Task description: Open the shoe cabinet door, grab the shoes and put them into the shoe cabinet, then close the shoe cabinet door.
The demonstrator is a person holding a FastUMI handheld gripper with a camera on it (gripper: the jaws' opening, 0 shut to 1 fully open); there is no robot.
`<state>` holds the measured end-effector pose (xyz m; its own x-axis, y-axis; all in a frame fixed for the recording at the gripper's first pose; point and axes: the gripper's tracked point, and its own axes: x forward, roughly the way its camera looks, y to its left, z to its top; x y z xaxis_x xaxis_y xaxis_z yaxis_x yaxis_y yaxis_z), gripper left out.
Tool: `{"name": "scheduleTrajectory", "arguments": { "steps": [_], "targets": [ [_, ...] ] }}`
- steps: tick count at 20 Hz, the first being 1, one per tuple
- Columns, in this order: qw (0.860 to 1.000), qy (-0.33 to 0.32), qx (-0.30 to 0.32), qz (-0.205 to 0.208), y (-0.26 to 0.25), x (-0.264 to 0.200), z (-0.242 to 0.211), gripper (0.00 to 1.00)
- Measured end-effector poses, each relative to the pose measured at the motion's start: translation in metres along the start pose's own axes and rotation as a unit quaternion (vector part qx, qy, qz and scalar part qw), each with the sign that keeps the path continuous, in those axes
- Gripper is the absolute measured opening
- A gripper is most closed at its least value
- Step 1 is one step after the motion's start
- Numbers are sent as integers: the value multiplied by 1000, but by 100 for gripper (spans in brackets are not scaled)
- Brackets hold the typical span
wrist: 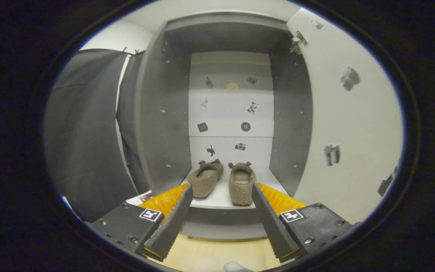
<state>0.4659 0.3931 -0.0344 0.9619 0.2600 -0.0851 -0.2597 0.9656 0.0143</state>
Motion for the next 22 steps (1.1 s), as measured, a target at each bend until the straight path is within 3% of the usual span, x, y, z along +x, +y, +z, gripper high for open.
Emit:
{"name": "scheduleTrajectory", "arguments": {
  "steps": [13,22],
  "targets": [
    [998,-55,-16,-10,-22,-215,17,99],
    [994,-57,4,-89,-147,-306,7,99]
  ]
}}
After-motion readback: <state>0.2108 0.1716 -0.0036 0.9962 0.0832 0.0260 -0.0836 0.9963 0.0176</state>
